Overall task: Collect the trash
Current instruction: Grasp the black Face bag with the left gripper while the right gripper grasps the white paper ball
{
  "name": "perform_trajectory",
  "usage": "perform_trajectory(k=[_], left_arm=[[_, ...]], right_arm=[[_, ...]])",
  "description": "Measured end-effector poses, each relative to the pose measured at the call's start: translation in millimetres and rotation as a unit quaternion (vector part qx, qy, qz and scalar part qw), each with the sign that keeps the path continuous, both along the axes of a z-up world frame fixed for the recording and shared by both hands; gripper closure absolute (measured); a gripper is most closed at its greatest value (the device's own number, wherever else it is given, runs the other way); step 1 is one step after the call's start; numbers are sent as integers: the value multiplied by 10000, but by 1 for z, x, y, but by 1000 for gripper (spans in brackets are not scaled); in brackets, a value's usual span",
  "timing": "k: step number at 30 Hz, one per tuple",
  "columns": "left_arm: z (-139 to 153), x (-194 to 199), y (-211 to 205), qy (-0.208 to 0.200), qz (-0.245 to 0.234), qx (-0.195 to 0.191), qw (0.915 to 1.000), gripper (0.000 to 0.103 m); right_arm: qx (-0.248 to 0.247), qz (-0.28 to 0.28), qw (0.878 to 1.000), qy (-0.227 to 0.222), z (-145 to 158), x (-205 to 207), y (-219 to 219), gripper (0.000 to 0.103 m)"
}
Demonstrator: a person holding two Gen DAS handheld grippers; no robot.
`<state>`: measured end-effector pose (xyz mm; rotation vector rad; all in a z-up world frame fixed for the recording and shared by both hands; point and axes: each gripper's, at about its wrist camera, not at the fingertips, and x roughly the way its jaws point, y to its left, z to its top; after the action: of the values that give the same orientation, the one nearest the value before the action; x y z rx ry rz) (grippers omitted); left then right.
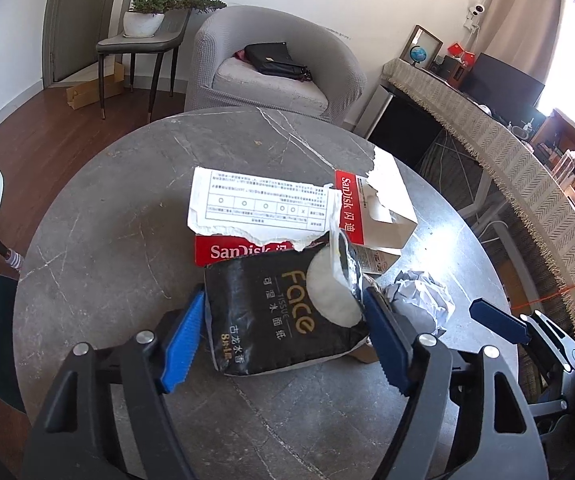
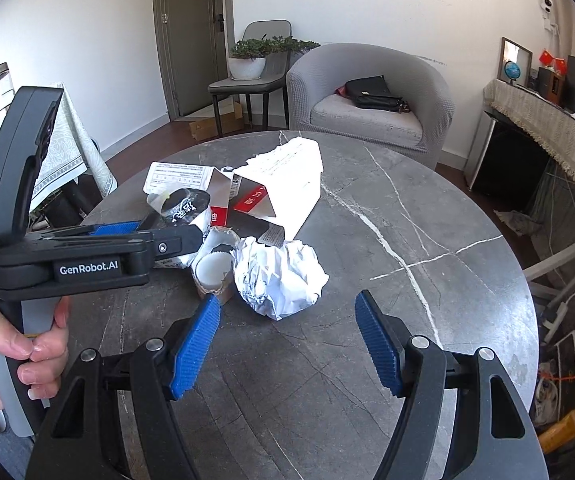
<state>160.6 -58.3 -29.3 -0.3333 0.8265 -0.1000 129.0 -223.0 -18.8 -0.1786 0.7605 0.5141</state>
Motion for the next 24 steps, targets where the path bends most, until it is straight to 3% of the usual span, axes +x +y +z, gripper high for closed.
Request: perform_trajectory(k=[9, 20, 24], left_arm=[[4, -10, 9, -156, -77, -156, 9997, 26], [15, -22, 24, -347, -177, -375, 9985, 26], [20, -27, 28, -427, -237, -438, 9978, 26]], right_arm=[[195, -89, 9997, 152, -2, 8, 5, 32], [911, -349, 9925, 737, -9, 23, -2, 32], [853, -531, 9920, 763, -10, 28, 4, 36]])
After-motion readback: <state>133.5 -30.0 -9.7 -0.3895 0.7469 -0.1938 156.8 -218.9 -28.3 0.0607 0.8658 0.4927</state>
